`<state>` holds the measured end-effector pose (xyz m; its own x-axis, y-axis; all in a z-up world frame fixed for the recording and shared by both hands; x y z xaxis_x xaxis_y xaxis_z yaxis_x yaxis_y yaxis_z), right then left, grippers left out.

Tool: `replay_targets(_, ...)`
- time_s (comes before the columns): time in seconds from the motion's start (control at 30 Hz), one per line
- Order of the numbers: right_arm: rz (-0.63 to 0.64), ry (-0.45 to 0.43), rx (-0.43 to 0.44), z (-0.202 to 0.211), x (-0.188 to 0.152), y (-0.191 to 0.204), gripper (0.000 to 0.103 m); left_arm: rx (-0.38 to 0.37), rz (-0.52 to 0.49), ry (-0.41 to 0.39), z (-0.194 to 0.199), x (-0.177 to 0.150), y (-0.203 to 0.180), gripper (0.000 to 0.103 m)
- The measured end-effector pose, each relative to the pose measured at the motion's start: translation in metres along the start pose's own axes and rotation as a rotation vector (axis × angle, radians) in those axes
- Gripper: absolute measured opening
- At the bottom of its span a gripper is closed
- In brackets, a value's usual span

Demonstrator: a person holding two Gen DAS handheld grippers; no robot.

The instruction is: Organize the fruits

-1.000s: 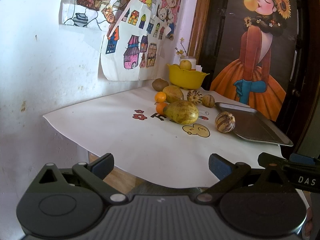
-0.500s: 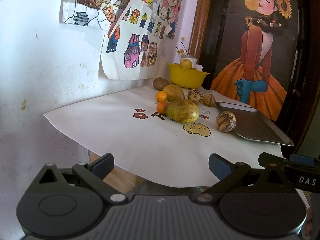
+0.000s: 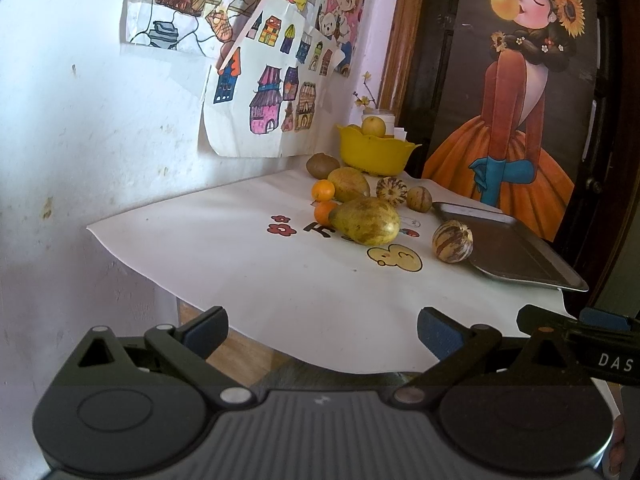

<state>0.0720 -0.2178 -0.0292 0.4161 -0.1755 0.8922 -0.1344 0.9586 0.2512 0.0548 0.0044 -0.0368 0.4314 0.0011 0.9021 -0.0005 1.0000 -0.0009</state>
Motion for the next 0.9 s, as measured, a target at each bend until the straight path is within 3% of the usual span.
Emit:
replay_targets(0.47, 0.029, 0.002, 0.005, -0.002, 0.005, 0.002, 0.103, 0.036, -0.035, 0.02, -0.008, 0.01, 0.002, 0.103)
replay_targets(0.73, 0.133, 0.054, 0.067, -0.018, 0.019, 0.009, 0.103, 0.045, -0.095, 0.035, -0.026, 0.029, 0.008, 0.103)
replay_targets(0.9, 0.193, 0.077, 0.105, -0.031, 0.033, 0.01, 0.103, 0.011, -0.105, 0.056, -0.045, 0.043, 0.013, 0.103)
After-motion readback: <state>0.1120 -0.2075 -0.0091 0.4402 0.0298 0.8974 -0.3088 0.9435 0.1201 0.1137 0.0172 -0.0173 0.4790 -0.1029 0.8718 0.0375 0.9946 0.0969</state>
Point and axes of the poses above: each gripper's, at about its wrist camera, not at the fingertips, and z roughly against the way its jaws point, y to its left, x to its top, the point moved 6 cm from there along -z, roughly the way its jaws point, and after that the axes turned 11 degrees about -z, right-handed, at the moved point
